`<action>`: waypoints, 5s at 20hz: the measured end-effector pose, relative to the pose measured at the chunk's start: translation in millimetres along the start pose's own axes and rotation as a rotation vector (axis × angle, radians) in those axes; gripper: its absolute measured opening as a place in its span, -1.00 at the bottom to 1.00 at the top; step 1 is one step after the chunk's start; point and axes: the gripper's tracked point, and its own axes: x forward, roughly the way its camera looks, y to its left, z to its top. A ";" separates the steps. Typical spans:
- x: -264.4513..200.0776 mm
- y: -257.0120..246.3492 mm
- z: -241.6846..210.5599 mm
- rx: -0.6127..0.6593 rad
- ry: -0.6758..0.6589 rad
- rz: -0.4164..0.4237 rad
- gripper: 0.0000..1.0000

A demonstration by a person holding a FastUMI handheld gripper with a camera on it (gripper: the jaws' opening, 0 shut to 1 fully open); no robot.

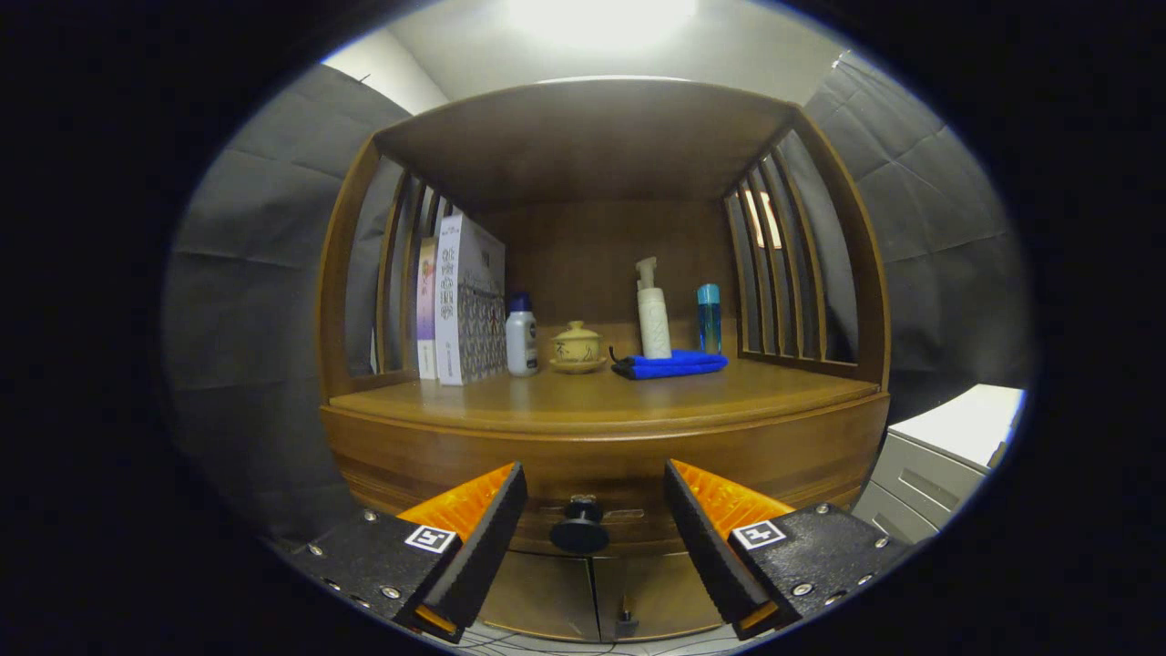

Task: Pull open the drawer, take out the items inside it, and place them on the countertop above the cabinet.

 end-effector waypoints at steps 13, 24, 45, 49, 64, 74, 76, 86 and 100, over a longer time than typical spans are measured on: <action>21.1 5.6 -54.9 -0.006 0.151 0.018 0.38; 25.7 10.9 -49.2 0.036 0.161 0.048 -0.15; -65.3 12.3 -52.5 0.059 0.215 0.029 -0.32; -82.2 13.8 -53.2 0.052 0.203 0.044 -0.32; -149.2 18.5 -65.9 0.002 0.191 0.075 -0.31; -160.0 23.8 -33.4 -0.032 0.056 0.149 0.46; -162.6 27.0 -14.1 -0.028 0.012 0.165 0.50; -131.3 24.1 36.1 0.004 0.006 0.163 0.86; -48.7 23.7 2.5 0.045 0.456 0.175 0.87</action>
